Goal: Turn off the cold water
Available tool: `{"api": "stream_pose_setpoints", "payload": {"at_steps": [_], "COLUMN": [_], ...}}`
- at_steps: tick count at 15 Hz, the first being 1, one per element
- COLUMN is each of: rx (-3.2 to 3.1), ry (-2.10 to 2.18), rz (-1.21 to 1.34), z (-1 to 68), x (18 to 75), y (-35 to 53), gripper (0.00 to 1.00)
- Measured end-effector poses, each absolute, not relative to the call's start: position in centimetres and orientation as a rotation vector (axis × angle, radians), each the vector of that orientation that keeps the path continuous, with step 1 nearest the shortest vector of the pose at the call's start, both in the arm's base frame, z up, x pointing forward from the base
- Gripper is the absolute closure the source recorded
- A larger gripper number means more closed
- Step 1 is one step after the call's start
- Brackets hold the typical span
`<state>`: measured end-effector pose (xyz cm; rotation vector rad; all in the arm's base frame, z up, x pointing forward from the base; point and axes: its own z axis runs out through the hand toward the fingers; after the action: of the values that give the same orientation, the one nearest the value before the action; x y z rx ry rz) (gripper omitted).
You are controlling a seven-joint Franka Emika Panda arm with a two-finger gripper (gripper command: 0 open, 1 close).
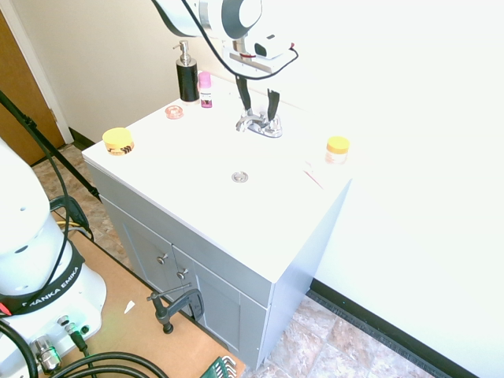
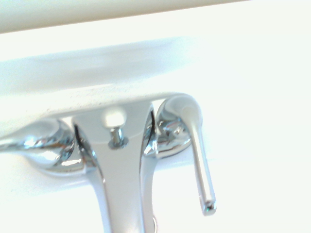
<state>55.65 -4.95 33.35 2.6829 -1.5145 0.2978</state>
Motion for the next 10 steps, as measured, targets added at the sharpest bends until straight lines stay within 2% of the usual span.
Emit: {"api": "stream_pose_setpoints", "payload": {"at_steps": [10], "rx": [2.606], "ry": [-1.525], "rz": [0.295], "z": [30.9], "x": [56.8], "y": [-8.7], "gripper": [0.00]}}
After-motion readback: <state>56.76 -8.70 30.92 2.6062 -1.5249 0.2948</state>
